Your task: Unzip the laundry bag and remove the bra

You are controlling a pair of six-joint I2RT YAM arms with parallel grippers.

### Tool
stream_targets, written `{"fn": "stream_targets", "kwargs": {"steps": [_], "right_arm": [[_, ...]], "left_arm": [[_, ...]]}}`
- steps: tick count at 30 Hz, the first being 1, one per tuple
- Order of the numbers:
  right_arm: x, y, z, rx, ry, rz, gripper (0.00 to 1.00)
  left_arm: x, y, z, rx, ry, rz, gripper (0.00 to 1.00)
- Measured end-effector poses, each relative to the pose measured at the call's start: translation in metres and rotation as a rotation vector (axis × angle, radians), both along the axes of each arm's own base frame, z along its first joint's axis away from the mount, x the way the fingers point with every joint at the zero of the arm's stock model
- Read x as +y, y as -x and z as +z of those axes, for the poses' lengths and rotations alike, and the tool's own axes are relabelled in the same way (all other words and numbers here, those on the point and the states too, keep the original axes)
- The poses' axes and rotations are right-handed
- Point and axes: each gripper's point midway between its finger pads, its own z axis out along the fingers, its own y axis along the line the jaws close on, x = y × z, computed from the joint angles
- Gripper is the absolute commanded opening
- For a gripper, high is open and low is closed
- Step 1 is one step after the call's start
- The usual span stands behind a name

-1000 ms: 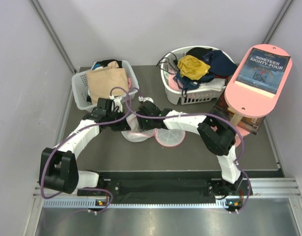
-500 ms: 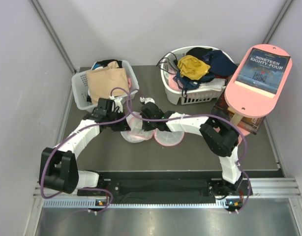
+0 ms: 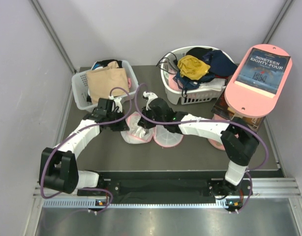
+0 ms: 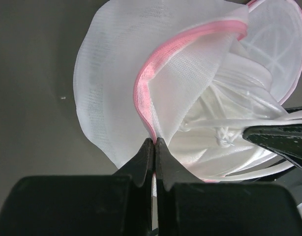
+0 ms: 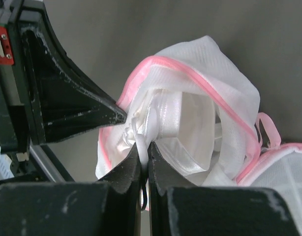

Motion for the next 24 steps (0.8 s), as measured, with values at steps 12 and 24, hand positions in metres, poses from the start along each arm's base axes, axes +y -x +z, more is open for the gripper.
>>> {"fn": "stream_targets", "kwargs": {"steps": [12,24], "right_arm": [[-0.026,0.006,0.019,-0.033,0.026,-0.039,0.00],[-0.082,-0.002,0.049,-0.081,0.007,-0.155,0.00]], "left_arm": [[0.007,-0.003,0.006,-0.030,-0.030,0.027,0.00],[0.011,-0.004,0.006,-0.035,-0.050,0.042,0.00]]}}
